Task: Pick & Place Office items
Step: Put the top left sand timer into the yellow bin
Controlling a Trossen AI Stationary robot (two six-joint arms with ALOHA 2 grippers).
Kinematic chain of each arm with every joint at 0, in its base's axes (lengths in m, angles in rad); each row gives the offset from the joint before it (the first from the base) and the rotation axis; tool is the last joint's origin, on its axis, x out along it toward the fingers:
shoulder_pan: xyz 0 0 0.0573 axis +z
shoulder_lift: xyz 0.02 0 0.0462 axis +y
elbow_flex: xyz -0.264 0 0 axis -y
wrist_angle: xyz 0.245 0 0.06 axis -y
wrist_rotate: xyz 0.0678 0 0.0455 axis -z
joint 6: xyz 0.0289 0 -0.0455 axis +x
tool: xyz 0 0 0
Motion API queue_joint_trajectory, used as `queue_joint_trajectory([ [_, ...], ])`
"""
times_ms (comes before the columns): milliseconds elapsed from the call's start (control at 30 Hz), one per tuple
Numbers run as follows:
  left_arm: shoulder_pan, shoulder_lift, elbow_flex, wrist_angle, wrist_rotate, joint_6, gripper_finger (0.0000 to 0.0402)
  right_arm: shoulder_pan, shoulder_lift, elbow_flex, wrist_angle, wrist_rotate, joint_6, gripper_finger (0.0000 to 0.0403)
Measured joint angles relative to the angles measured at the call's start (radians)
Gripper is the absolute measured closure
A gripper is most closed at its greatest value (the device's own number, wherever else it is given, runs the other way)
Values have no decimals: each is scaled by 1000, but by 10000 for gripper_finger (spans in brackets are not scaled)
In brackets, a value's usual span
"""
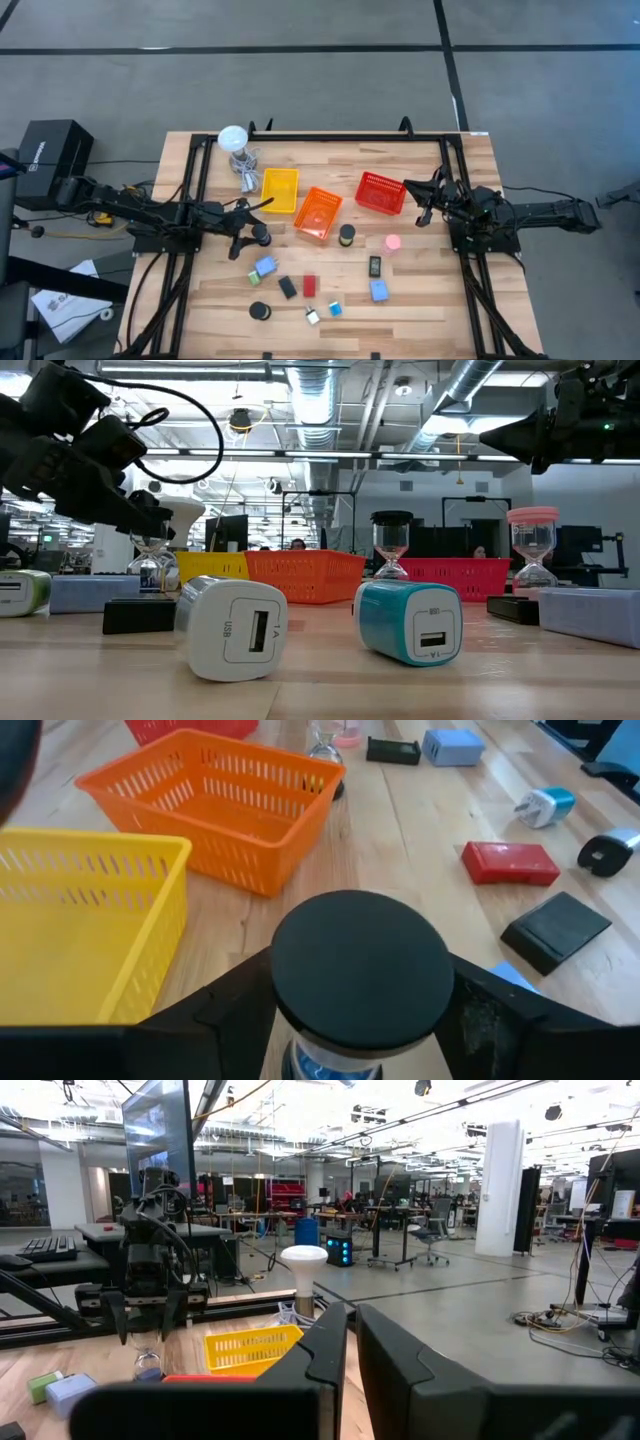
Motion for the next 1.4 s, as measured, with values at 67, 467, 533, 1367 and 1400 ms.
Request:
queue_joint_trajectory([
  [67,0,0,0,6,0,-7,186,0,0,0,0,0,0,381],
  [467,0,0,1,23,0,-37,160,0,0,0,0,0,0,381],
  [533,0,0,1,23,0,-37,154,0,0,0,0,0,0,381],
  [1367,3,0,87,51,-123,-89,204,0,0,0,0,0,0,381],
  [1400,7,0,106,53,-139,-89,204,0,0,0,0,0,0,381],
])
